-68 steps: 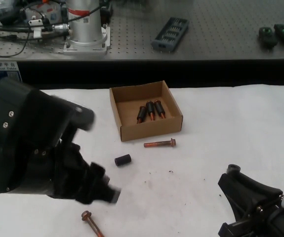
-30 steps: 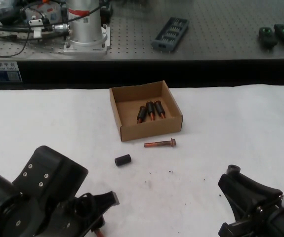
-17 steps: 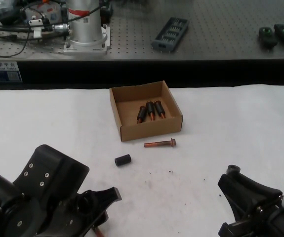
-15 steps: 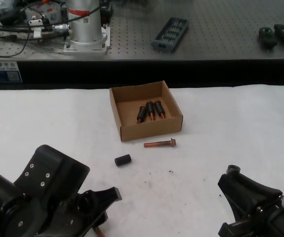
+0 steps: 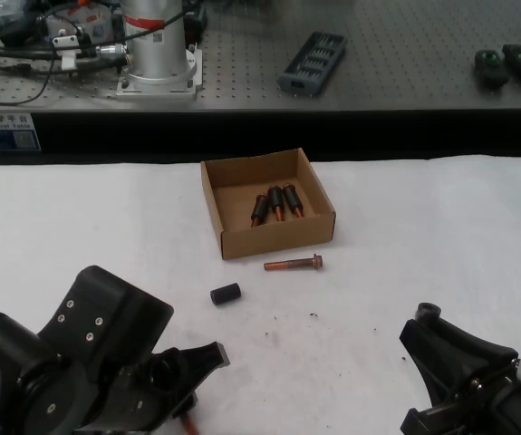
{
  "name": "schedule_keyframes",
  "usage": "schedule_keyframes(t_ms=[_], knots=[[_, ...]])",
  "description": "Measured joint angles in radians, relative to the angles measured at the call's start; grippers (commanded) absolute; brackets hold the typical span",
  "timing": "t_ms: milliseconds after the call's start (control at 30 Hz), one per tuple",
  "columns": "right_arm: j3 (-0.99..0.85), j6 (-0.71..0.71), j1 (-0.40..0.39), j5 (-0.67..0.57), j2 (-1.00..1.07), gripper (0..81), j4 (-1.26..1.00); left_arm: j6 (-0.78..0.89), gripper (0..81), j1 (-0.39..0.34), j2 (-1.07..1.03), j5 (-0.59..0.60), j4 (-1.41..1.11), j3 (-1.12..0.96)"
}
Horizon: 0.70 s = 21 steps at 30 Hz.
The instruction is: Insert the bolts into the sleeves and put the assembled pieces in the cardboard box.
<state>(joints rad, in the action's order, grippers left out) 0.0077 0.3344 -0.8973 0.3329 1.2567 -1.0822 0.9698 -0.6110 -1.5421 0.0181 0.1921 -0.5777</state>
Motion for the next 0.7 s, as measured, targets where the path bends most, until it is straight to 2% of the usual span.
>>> schedule_keyframes(t_ms=[33, 67, 467, 700], knots=[[0.000, 0.000, 0.000, 0.000, 0.000, 5.7, 0.000, 0.000, 2.9, 0.000, -0.004, -0.003, -0.004, 0.000], [0.000, 0.000, 0.000, 0.000, 0.000, 5.7, 0.000, -0.003, 0.6, 0.000, -0.006, -0.003, -0.007, 0.000], [0.000, 0.000, 0.000, 0.000, 0.000, 5.7, 0.000, -0.078, 0.6, 0.000, -0.003, 0.007, -0.024, 0.000], [0.000, 0.000, 0.000, 0.000, 0.000, 5.7, 0.000, -0.229, 0.6, -0.003, 0.033, 0.031, -0.023, -0.014]])
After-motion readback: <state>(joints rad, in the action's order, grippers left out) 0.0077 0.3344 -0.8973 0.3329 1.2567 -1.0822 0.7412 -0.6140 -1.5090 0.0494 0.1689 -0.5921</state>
